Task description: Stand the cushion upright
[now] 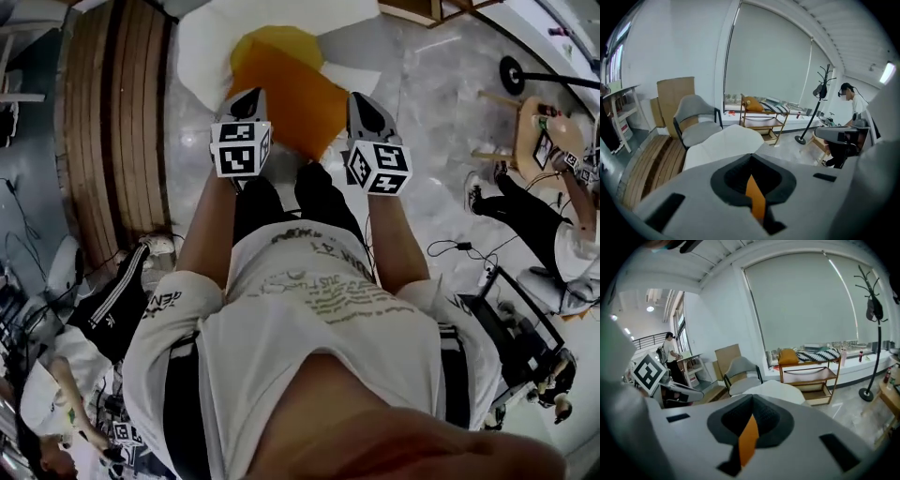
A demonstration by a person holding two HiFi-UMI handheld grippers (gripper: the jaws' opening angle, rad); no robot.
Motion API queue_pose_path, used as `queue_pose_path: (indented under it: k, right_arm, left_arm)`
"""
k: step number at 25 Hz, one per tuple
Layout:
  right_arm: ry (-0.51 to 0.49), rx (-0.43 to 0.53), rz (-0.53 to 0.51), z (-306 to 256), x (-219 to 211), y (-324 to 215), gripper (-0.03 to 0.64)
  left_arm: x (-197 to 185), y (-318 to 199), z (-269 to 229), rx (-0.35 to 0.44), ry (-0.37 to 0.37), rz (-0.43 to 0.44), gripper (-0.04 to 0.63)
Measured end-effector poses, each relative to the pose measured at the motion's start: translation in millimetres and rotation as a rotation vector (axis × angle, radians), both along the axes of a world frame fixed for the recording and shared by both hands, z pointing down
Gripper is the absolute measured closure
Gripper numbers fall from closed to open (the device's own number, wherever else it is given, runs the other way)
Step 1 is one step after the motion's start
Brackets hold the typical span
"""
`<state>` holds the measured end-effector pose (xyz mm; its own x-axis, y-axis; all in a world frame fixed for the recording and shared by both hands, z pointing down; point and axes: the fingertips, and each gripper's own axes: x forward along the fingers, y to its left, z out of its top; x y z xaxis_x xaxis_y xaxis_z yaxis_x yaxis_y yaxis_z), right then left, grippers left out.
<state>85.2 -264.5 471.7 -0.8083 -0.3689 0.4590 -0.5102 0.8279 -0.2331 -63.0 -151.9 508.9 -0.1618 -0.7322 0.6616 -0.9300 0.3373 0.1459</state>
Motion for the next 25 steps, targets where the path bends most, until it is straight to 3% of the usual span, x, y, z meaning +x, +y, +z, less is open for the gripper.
queue_pose_path:
  k: [3, 6, 11, 16, 21, 22, 23, 25]
  right_arm:
    - [0.038, -0.066, 0.024, 41.7, -30.0, -2.7, 0.589]
    - [0.075, -0.156, 0.027, 91.8, -51.6, 9.7, 0.589]
    - [0.130, -0.237, -0.024, 183.3, -41.9, 29.8, 0.589]
    - [0.219, -0.333, 0.034, 260.9, -28.3, 31.9, 0.588]
    - [0.206, -0.394, 0.056, 321.1, -20.8, 37.4, 0.586]
    - [0.206, -0.407, 0.067, 334.0, -19.5, 37.0, 0.584]
    - [0.207, -0.425, 0.080, 347.4, -17.2, 36.2, 0.579]
    - [0.213, -0.469, 0.105, 375.1, -10.4, 33.1, 0.484]
  left_arm:
    - [-36.8, 10.1, 36.6, -0.044, 0.050, -0.048, 0.578]
    - [-65.9, 30.8, 77.7, -0.118, 0.031, -0.053, 0.578]
    - [-67.7, 46.5, 157.8, -0.186, 0.020, -0.026, 0.578]
    - [-93.2, 37.7, 220.1, -0.206, 0.038, 0.014, 0.578]
    - [-107.7, 34.6, 284.6, -0.232, 0.050, 0.031, 0.578]
    - [-110.1, 34.3, 298.2, -0.241, 0.062, 0.038, 0.534]
    - [-111.6, 34.3, 311.1, -0.257, 0.075, 0.047, 0.438]
    - [-113.3, 33.9, 336.6, -0.296, 0.092, 0.061, 0.423]
